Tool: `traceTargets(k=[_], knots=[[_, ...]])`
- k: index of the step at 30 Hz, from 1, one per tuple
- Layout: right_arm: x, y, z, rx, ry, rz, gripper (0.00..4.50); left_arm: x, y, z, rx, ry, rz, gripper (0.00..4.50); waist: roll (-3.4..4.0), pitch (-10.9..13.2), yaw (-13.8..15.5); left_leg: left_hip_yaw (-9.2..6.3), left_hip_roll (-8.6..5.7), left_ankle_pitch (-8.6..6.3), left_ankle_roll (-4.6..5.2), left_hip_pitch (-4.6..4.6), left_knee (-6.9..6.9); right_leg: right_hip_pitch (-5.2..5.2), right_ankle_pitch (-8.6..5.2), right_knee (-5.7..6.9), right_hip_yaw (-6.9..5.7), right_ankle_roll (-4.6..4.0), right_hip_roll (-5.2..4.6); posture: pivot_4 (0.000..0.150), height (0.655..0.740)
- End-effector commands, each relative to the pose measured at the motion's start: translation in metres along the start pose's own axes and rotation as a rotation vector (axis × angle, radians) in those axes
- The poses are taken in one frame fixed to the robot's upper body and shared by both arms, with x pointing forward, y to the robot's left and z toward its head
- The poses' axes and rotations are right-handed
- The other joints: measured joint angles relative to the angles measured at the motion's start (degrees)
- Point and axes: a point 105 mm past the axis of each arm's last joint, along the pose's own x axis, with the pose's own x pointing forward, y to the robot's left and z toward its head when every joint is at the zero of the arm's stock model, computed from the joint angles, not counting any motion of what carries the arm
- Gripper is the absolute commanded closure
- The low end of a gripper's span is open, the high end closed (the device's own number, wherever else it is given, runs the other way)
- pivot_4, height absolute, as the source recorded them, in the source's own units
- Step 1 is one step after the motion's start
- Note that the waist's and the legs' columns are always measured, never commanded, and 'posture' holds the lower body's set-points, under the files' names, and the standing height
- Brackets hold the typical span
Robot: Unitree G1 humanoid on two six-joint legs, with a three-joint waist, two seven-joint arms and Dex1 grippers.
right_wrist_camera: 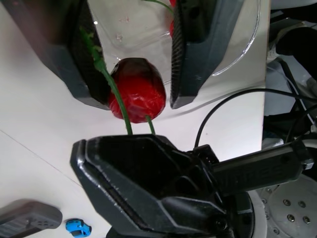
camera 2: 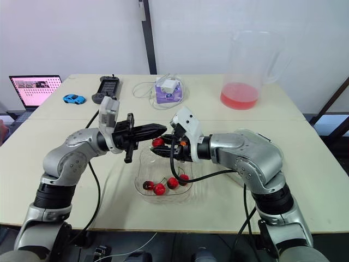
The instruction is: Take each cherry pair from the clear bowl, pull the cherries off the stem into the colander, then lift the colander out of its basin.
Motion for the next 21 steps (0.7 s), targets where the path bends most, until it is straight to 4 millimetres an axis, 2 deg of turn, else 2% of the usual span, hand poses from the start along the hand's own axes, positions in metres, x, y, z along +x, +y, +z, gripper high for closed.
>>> traceTargets(k=[1,13,15,17,21], knots=[[-0.0020,0.0027,0.0093,-0.034,-0.041,-0.005,2.32,0.0016,-0.0029,0.0021,0.033,-0.015,-0.008,4.50,0.00,0.0,0.0,0.00,0.00,0.00,0.00,0.00,0.00,0.00,0.00,0.00,0.00,0.00,0.00,0.150,0.7332],[-0.0012,0.0014,0.0114,-0.015,-0.060,-0.012,2.32,-0.0065,-0.0019,-0.0028,0.038,-0.009,-0.018,4.50,0.00,0.0,-0.1,0.00,0.00,0.00,0.01,0.00,-0.01,0.00,0.00,0.00,0.00,0.00,0.00,0.150,0.7332],[-0.0004,0.0034,0.0097,-0.008,-0.055,-0.004,2.86,-0.0076,-0.0015,-0.0028,0.042,-0.008,-0.018,4.50,0.00,0.0,-0.1,0.00,0.00,0.00,0.01,0.00,-0.01,0.00,0.00,0.00,0.00,0.00,0.01,0.150,0.7332],[0.0000,0.0037,0.0091,-0.007,-0.053,-0.003,3.60,-0.0079,-0.0006,-0.0023,0.045,-0.009,-0.016,4.50,0.00,0.0,0.0,0.00,0.00,0.00,0.01,0.00,-0.01,0.00,0.00,0.00,0.00,0.00,0.00,0.150,0.7332],[0.0002,0.0028,0.0073,-0.004,-0.045,-0.006,3.60,-0.0062,-0.0007,-0.0016,0.048,-0.012,-0.017,4.50,0.00,0.0,0.0,0.00,0.00,0.00,0.01,0.00,-0.01,0.00,0.00,0.00,0.00,0.00,0.00,0.150,0.7332]])
